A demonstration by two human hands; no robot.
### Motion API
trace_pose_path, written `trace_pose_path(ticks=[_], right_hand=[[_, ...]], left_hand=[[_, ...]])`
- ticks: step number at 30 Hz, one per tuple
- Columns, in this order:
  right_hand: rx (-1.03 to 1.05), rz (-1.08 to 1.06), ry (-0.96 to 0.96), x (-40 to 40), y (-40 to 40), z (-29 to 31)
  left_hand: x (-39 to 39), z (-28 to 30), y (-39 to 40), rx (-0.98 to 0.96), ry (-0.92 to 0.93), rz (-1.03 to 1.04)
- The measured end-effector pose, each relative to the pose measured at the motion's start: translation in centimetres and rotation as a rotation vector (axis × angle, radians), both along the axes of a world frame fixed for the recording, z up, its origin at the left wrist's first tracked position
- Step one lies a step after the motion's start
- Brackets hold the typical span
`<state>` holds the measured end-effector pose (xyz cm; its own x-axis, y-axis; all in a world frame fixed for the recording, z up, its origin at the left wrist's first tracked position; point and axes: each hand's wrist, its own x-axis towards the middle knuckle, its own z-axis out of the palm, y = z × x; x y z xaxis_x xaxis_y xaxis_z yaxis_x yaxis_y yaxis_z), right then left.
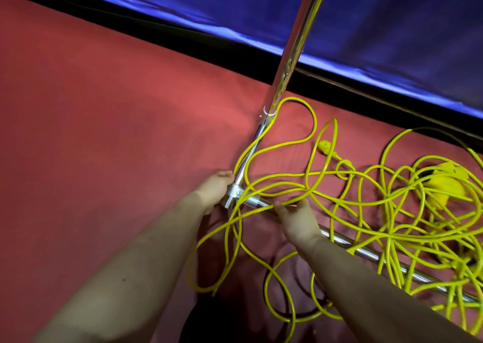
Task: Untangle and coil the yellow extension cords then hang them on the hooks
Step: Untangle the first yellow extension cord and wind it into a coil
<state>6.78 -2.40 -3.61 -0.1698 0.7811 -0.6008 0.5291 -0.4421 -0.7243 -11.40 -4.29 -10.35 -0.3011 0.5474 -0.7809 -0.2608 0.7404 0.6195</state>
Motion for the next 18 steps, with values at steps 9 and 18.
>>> trace_pose_path(ticks=[9, 18], right_hand=[[-0.032, -0.064, 0.063, 0.8, -0.6, -4.4], [-0.1, -0.078, 0.071, 0.4, -0.6, -3.4]], left_hand=[[-1.6, 1.6, -1.1, 0.002, 0.574, -0.428], [-4.1, 0.8, -7.3, 0.04, 0.359, -0.069]])
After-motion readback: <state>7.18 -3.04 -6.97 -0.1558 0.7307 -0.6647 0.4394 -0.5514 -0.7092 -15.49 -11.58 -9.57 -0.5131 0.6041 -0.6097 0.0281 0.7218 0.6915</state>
